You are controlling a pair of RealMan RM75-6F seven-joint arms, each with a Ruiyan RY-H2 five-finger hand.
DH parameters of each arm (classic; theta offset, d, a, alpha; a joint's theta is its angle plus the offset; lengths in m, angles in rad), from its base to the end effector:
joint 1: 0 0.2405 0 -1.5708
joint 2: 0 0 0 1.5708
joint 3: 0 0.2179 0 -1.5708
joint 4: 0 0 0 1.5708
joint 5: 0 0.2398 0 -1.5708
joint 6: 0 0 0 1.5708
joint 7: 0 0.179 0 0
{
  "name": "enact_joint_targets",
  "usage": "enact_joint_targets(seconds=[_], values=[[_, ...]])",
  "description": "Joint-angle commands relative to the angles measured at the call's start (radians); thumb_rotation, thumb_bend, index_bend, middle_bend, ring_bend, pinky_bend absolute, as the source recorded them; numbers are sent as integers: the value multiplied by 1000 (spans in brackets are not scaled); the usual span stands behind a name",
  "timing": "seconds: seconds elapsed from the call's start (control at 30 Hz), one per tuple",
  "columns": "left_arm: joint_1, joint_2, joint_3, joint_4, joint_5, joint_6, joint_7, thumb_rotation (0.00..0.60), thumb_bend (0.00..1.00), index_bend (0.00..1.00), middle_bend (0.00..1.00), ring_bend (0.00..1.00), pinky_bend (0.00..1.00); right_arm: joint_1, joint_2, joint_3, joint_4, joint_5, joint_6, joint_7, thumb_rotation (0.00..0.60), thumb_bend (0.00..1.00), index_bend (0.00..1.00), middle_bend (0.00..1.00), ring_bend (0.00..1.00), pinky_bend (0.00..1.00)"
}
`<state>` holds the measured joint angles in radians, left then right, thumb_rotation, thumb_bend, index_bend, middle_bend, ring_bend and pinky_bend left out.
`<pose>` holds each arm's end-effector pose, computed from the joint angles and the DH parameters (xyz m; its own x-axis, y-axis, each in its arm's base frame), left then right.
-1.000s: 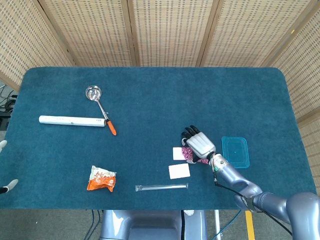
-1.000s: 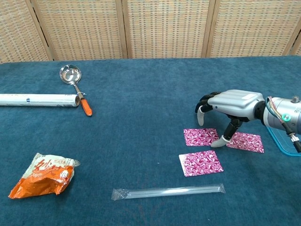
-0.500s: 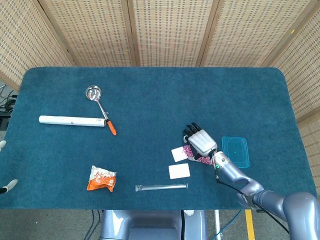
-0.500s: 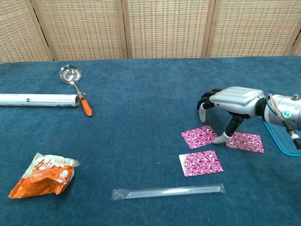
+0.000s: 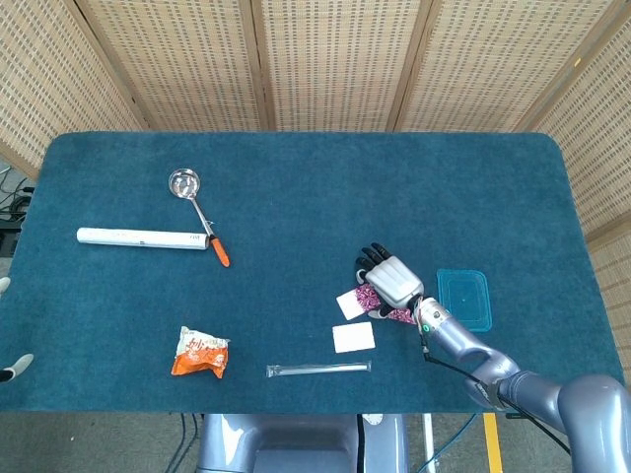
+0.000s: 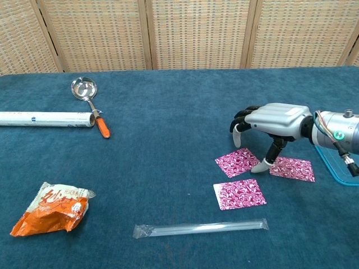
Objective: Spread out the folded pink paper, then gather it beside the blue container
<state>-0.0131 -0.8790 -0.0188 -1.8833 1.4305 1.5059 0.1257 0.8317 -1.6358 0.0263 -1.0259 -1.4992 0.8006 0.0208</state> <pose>-0.2795 0.1852 0.1578 0.4752 0.0566 0.8781 0.8704 0.1158 -0.4785 -0.1648 -0.3830 -0.0892 0.6795 -0.2573 0.6871 -0.6731 -0.5913 0.4443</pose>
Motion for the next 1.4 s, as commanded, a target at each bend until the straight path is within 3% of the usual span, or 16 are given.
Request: enact_joint_targets(seconds=[0.03, 1.4], values=[[1, 0, 0, 1, 0, 0, -2, 600, 34, 0, 0, 0, 0, 0, 2, -1, -5, 2, -5, -6, 600, 208, 357, 184, 0, 0], [8, -5, -1, 21, -6, 0, -21, 600, 33, 0, 0, 0, 0, 10, -9, 4, -11, 27, -36, -53, 600, 208, 357, 189, 0, 0]])
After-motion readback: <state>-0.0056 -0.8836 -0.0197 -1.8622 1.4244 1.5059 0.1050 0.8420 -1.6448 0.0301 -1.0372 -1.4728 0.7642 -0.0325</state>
